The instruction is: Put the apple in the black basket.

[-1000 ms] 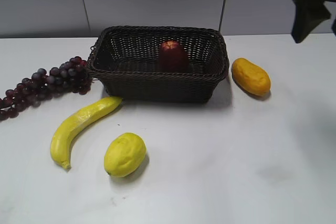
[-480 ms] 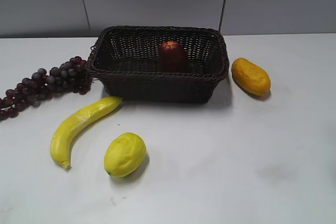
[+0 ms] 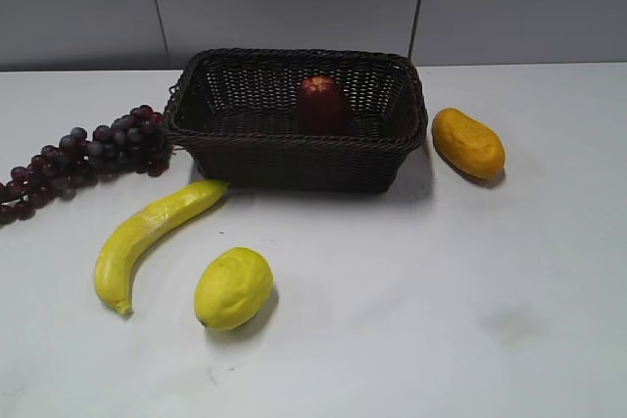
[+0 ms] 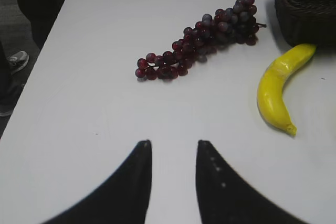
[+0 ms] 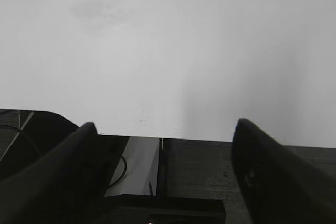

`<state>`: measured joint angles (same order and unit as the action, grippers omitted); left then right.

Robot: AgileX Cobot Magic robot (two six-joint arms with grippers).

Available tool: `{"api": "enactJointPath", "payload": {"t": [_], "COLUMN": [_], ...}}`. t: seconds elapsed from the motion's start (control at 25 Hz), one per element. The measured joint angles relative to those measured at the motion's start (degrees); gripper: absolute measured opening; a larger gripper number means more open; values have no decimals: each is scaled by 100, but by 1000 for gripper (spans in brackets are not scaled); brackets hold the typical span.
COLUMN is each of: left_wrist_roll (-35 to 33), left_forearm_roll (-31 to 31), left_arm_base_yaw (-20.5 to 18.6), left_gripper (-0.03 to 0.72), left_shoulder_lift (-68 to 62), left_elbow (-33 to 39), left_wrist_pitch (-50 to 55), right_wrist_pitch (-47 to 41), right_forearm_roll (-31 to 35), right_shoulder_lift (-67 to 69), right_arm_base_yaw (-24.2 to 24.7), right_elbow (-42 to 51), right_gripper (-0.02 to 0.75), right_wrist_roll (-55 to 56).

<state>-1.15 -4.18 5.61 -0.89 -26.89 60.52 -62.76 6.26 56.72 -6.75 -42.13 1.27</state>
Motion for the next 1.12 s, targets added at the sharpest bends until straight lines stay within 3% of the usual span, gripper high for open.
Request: {"api": "enactJointPath", "payload": {"t": [0.44, 1.12], "left_wrist_roll": [0, 0], "left_forearm_roll": [0, 0], "left_arm_base_yaw": [0, 0], "left_gripper": [204, 203], "left_shoulder_lift": [0, 0], "left_elbow": [0, 0], "left_wrist_pitch": [0, 0], "right_wrist_pitch": [167, 259], "right_forearm_roll": [5, 5], "right_shoulder_lift": [-1648, -4204], "right_arm_base_yaw": [0, 0], "right_elbow": [1313, 1363], "right_gripper": [590, 589], "right_wrist_roll": [-19, -39]}}
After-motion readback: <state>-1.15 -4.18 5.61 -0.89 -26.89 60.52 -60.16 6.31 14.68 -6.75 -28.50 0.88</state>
